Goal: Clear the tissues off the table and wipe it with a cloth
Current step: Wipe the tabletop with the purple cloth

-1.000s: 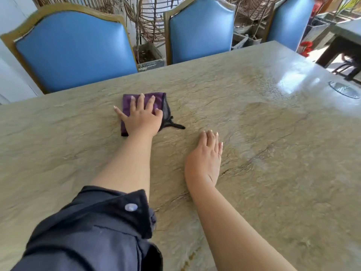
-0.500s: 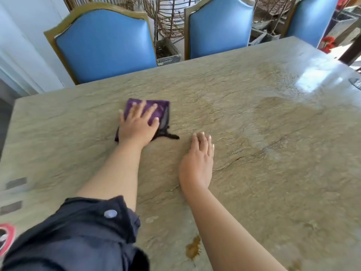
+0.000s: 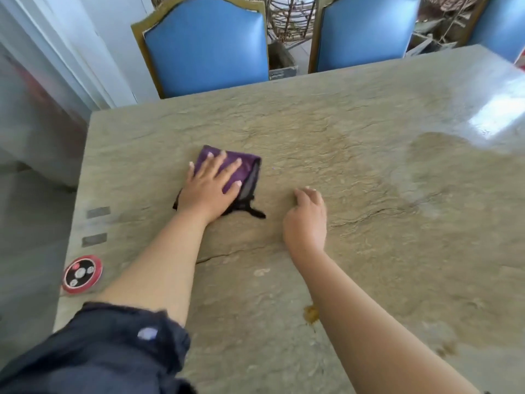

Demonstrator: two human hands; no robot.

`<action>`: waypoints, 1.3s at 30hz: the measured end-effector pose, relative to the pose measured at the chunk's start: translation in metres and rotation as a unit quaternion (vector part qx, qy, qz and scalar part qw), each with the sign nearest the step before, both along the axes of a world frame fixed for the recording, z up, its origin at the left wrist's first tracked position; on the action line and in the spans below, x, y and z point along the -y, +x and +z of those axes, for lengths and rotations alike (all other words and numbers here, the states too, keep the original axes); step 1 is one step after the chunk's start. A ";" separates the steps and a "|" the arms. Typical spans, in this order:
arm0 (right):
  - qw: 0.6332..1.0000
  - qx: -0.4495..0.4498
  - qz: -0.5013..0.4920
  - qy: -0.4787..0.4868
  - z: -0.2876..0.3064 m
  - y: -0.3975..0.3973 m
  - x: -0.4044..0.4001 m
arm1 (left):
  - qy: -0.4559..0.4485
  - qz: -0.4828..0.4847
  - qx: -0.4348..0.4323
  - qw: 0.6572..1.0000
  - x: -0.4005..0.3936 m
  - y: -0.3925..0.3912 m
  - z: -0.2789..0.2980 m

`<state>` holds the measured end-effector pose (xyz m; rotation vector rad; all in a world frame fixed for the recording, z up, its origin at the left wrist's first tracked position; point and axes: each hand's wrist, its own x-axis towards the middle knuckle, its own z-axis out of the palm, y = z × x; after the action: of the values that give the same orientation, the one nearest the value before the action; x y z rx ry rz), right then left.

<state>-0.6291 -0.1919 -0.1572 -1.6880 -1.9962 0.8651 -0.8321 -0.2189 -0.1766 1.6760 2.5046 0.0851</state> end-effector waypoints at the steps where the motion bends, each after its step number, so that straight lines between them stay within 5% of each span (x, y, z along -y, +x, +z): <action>1: 1.000 -0.003 0.025 -0.004 0.001 -0.002 0.012 | 0.001 0.057 0.002 0.998 -0.003 0.004 -0.002; 4: 0.998 -0.027 0.053 0.003 -0.003 0.001 0.029 | 0.012 0.111 0.006 0.994 -0.001 0.039 -0.003; 12: 0.995 -0.082 0.043 -0.022 0.000 0.023 0.030 | -0.008 -0.057 0.009 0.998 0.063 0.090 0.004; 17: 0.993 -0.111 0.013 -0.033 0.004 0.019 0.041 | 0.016 -0.061 0.126 0.990 0.075 0.080 0.018; 22: 0.998 0.003 0.064 0.028 0.010 -0.013 0.073 | 0.140 0.090 0.085 0.982 0.143 0.052 0.013; 25: 0.978 0.108 0.169 0.059 0.003 -0.038 0.087 | 0.134 0.172 0.019 0.976 0.193 0.034 0.001; 29: 0.954 0.240 0.172 0.047 -0.010 -0.068 0.088 | 0.118 0.200 -0.008 0.973 0.215 0.030 -0.014; 39: 0.947 0.267 0.178 0.013 -0.002 -0.153 0.001 | 0.096 0.203 -0.027 0.974 0.210 0.031 -0.015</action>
<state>-0.7818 -0.1929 -0.1596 -1.7022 -2.7215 0.5112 -0.8011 -0.4286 -0.1920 1.2048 2.9257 0.3350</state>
